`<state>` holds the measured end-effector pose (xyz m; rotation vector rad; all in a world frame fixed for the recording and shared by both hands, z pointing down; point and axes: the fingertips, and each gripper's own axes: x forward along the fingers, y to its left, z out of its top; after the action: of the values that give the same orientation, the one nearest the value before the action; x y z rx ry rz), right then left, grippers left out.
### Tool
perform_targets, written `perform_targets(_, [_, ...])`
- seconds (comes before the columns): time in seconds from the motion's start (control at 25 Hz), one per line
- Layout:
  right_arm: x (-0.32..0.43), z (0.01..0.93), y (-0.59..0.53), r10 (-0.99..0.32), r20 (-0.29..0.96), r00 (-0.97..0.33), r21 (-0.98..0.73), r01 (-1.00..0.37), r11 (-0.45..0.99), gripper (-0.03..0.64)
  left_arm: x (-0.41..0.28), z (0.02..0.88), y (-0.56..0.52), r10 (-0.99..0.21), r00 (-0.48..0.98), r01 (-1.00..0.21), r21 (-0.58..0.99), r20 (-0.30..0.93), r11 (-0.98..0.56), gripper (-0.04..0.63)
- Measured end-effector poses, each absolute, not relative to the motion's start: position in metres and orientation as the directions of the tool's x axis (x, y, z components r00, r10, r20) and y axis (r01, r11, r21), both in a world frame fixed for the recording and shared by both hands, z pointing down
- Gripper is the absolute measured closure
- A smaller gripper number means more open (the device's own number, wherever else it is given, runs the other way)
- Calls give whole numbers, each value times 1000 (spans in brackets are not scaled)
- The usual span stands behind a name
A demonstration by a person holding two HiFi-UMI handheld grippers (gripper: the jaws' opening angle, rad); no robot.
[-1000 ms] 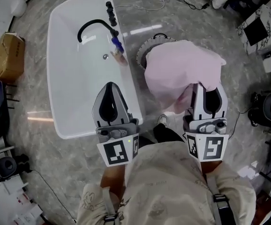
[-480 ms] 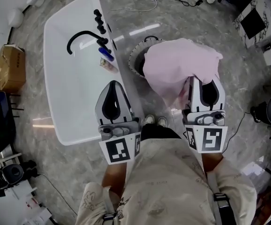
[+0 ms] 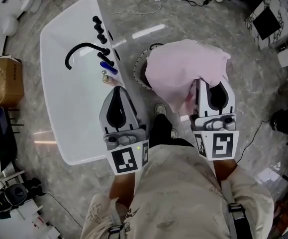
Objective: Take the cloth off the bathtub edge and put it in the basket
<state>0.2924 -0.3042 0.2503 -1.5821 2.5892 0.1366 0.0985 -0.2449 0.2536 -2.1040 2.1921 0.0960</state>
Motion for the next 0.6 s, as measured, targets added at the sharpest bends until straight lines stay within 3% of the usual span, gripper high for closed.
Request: perform_targets(0.6, [213, 265, -403, -870, -71, -487, 45, -873, 485, 561, 30, 270, -335, -994, -52, -998, 29, -99, 49, 592])
